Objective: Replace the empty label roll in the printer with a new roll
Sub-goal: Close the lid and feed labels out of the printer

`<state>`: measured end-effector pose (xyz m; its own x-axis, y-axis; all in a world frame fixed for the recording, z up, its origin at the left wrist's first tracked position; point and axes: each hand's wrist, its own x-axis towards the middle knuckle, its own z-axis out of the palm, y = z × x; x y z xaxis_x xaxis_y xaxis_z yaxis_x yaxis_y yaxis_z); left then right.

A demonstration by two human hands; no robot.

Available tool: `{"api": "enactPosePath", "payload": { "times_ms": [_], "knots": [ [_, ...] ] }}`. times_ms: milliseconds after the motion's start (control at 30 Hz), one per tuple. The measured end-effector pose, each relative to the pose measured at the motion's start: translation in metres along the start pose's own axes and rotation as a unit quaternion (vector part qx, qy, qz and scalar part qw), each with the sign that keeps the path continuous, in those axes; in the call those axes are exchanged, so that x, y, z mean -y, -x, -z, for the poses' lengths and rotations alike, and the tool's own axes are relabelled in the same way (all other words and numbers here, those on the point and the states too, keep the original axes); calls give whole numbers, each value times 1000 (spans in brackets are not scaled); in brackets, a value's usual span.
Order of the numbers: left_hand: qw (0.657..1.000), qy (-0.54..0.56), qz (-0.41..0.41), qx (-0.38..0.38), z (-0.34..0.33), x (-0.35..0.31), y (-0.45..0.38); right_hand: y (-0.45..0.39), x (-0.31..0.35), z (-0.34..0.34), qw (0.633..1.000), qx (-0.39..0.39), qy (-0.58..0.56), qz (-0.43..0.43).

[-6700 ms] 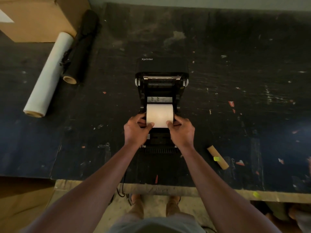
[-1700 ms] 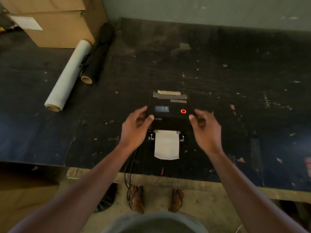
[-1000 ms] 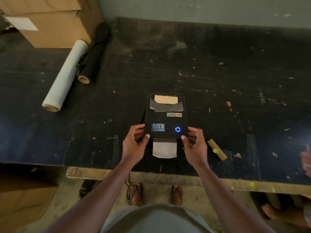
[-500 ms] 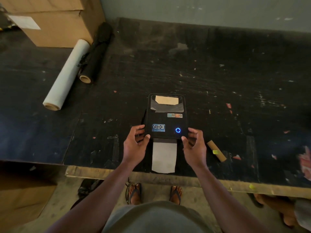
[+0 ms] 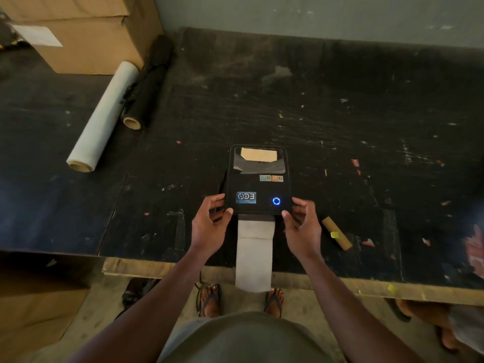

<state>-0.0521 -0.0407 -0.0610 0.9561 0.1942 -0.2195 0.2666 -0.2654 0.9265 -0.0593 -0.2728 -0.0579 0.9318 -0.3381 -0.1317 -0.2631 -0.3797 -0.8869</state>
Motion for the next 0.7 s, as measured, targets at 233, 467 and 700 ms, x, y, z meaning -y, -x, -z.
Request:
{"api": "enactPosePath", "payload": {
  "times_ms": [233,467,700],
  "knots": [
    [1000,1,-2,-1,-1,1,0,-1,-3,0,1000,11,-4,-2],
    [1000,-1,-11,3,0,3,-1,-2,-3,1,1000,15,-6,0],
    [1000,-8,-10,-1,0,3,-1,-1,-2,2,1000,16,-6,4]
  ]
}}
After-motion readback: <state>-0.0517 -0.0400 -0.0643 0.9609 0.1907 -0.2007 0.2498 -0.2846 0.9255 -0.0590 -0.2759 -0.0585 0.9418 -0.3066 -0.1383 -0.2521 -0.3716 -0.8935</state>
